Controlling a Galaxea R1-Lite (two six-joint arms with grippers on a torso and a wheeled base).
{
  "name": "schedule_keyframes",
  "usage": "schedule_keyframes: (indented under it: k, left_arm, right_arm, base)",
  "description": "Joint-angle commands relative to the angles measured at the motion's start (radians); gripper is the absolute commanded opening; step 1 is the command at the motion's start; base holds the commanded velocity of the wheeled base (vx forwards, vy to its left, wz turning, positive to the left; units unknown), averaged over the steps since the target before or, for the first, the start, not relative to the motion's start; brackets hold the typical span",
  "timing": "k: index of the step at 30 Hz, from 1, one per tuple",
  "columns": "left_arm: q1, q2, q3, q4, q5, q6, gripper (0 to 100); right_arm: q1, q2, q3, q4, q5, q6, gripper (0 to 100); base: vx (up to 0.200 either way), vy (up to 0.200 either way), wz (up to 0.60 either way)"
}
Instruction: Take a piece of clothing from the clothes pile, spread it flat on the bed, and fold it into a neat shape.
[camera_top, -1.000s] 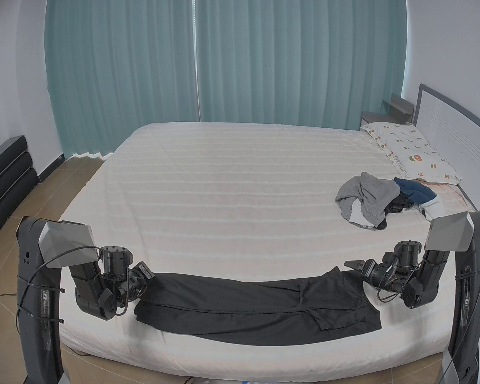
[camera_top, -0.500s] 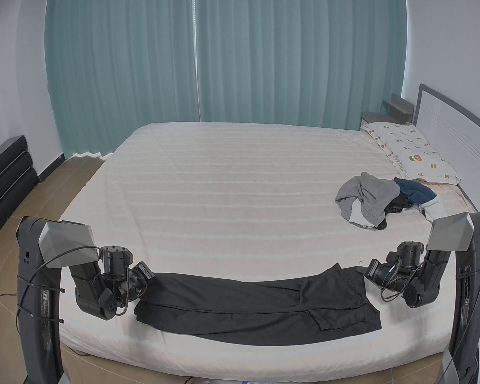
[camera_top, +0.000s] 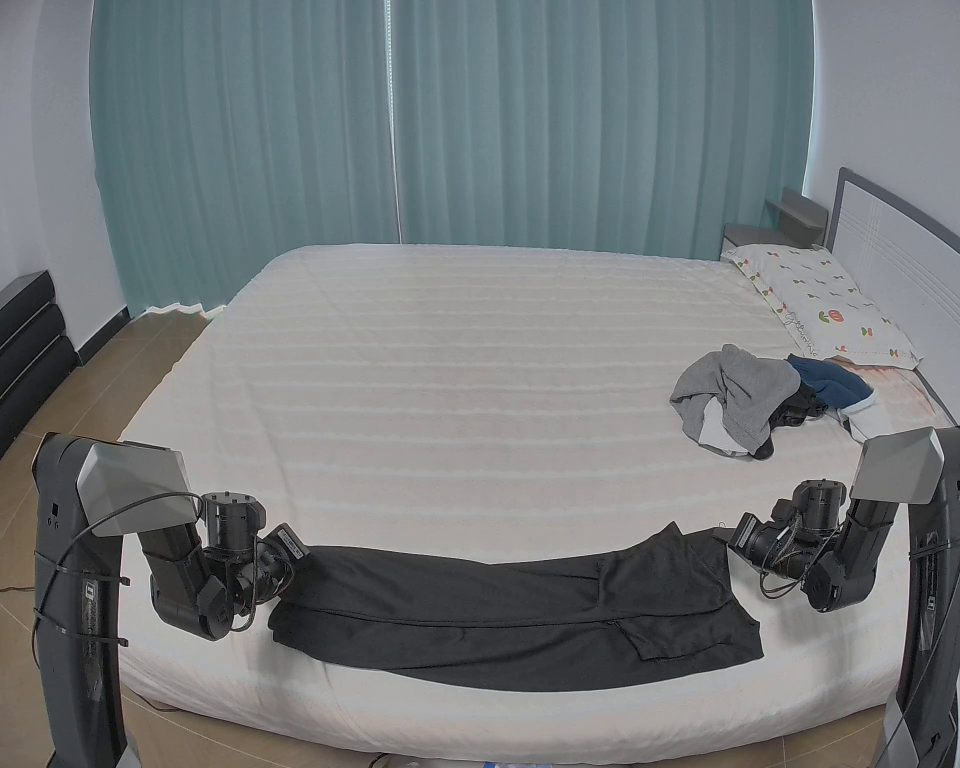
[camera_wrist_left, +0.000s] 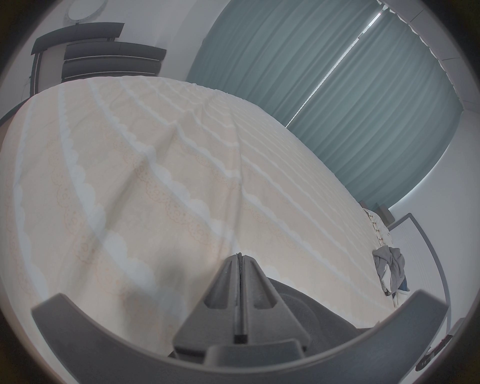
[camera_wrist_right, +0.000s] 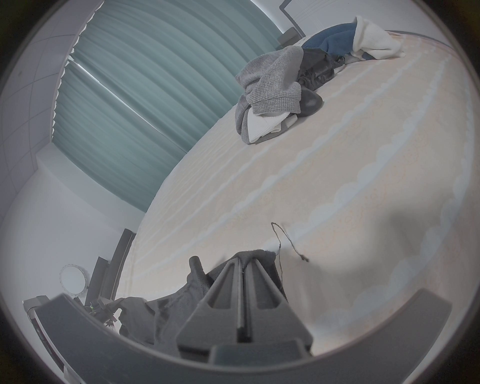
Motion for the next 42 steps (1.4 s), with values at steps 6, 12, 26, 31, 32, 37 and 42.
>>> schedule_keyframes:
  k: [6,12,26,31,32,37,42]
  left_arm:
    - [-0.001,0.000,0.003,0.000,-0.001,0.001,100]
    - [0.001,0.000,0.001,0.000,-0.001,0.001,100]
    - [0.002,-0.006,0.001,0.000,-0.006,-0.010,100]
    - [0.002,-0.006,0.001,0.000,-0.006,-0.010,100]
    - [0.002,-0.006,0.001,0.000,-0.006,-0.010,100]
    - [0.002,-0.006,0.001,0.000,-0.006,-0.010,100]
    - [0.002,-0.006,0.000,0.000,-0.006,-0.010,100]
  right_arm:
    - [0.005,0.000,0.002,-0.009,0.001,0.001,100]
    - [0.010,-0.071,0.059,-0.073,0.015,0.004,100]
    - [0.063,-0.057,0.183,-0.129,0.155,-0.059,100]
    - [0.065,-0.017,0.177,-0.129,0.153,-0.118,100]
    - [0.065,-0.017,0.179,-0.127,0.152,-0.118,100]
    - [0.069,-0.009,0.188,-0.126,0.152,-0.133,100]
    - [0.066,-0.022,0.200,-0.126,0.153,-0.148,0]
  base:
    - [0.000,0.000,0.00]
    - [0.000,0.000,0.00]
    - [0.000,0.000,0.00]
    - [0.000,0.000,0.00]
    - [0.000,0.000,0.00]
    - [0.000,0.000,0.00]
    - [0.000,0.000,0.00]
